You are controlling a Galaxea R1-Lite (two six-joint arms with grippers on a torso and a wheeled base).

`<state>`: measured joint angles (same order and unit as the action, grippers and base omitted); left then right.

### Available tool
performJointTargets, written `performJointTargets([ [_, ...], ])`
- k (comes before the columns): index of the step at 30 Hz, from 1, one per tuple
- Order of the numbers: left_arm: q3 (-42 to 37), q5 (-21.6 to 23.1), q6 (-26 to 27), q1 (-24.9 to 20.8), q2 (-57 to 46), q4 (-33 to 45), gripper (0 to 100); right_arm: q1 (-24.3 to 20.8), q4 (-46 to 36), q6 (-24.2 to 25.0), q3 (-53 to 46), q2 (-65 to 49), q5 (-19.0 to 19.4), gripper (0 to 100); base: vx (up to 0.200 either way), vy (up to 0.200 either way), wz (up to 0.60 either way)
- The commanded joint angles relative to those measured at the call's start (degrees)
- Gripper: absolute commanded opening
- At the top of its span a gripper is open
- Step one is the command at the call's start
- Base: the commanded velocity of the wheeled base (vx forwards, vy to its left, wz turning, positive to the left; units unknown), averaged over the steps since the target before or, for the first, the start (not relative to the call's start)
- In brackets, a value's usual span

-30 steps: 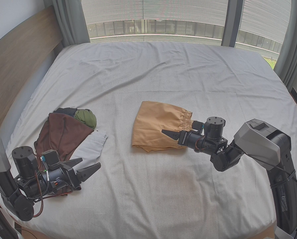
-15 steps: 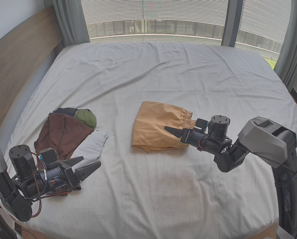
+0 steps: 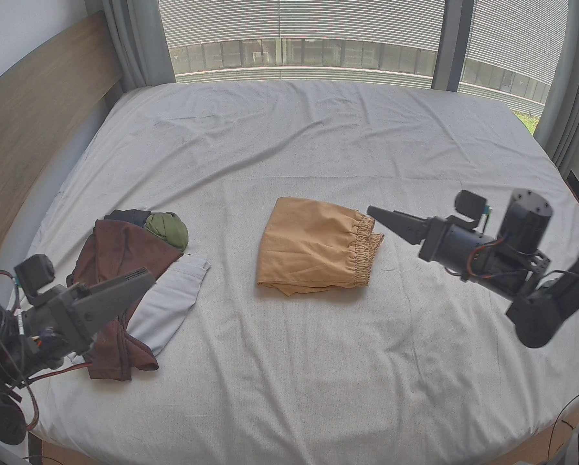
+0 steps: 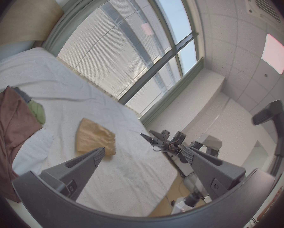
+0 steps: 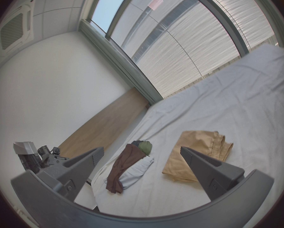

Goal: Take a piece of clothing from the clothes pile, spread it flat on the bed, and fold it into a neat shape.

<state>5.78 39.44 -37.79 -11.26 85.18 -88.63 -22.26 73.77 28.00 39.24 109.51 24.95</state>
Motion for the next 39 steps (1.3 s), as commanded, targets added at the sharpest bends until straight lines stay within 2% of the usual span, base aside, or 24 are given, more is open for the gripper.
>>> performJointTargets([
  [1,-2.1,2.8,-8.5,-2.9,-23.5,1.0,100,2.3,0.8,-3.1,-17.7,-30.3,-0.1,100,0.000,0.000,0.00],
  [5,-3.8,3.1,-8.5,-2.0,-30.8,4.9,100,6.8,-5.0,-6.1,-22.1,-41.7,-0.1,100,0.000,0.000,0.00],
  [9,-4.5,3.4,-8.5,-0.5,-39.4,12.2,100,10.7,-10.0,-8.1,-26.5,-52.3,-0.1,100,0.000,0.000,0.00],
  [11,-4.2,4.0,-8.5,-0.7,-44.8,18.1,100,12.9,-13.2,-8.1,-28.6,-59.0,-0.1,100,0.000,0.000,0.00],
  [14,-3.1,8.0,-8.8,-0.9,-55.1,30.6,100,14.4,-22.1,-8.1,-31.8,-71.4,0.2,100,0.000,0.000,0.00],
  [15,-3.0,8.2,-8.9,-0.8,-55.6,31.2,100,14.4,-22.5,-8.1,-31.9,-71.9,0.2,100,0.000,0.000,0.00],
  [16,-1.6,9.3,-8.9,-0.4,-60.6,38.2,100,14.3,-28.6,-8.1,-32.5,-79.0,0.2,100,0.000,0.000,0.00],
  [17,-1.3,9.3,-8.9,-0.4,-61.2,39.3,100,14.3,-29.7,-8.1,-32.5,-80.2,0.2,100,0.000,0.000,0.00],
  [20,2.6,9.2,-9.0,-0.5,-70.6,51.6,100,14.3,-44.9,-8.1,-32.4,-96.0,0.2,100,0.000,0.000,0.00],
  [23,5.3,9.1,-9.0,-0.4,-76.8,60.1,100,16.2,-56.2,-8.4,-32.3,-105.1,0.1,100,0.000,0.000,0.00],
  [25,6.5,9.0,-8.8,-0.4,-79.6,64.5,100,16.4,-55.2,-11.7,-34.1,-104.3,-2.5,100,0.000,0.000,0.00],
  [27,6.5,7.7,-8.0,-0.4,-79.7,65.2,100,16.4,-52.9,-12.7,-36.4,-104.1,-5.4,100,0.000,0.000,0.00],
  [30,6.6,3.5,-7.8,-0.3,-79.7,65.9,100,16.5,-52.7,-13.9,-38.9,-104.0,-6.8,100,0.000,0.000,0.00],
  [34,6.5,2.9,-7.7,0.6,-79.7,67.1,100,18.1,-55.1,-15.5,-39.1,-104.0,-10.2,100,0.000,0.000,0.00],
  [35,6.7,2.9,-7.6,4.4,-79.7,68.8,100,22.4,-60.7,-16.0,-38.9,-104.9,-10.0,100,0.000,0.000,0.00],
  [36,6.7,2.9,-7.5,6.7,-79.7,69.4,100,23.5,-62.8,-16.6,-39.1,-105.8,-10.1,100,0.000,0.000,0.00],
  [38,6.5,3.4,-5.9,11.8,-79.8,70.3,100,23.1,-67.5,-19.3,-39.2,-108.4,-11.9,100,0.000,0.000,0.00],
  [39,6.1,3.5,-4.4,14.0,-80.2,70.9,100,22.7,-69.8,-20.6,-39.2,-109.0,-14.3,100,0.000,0.000,0.00],
])
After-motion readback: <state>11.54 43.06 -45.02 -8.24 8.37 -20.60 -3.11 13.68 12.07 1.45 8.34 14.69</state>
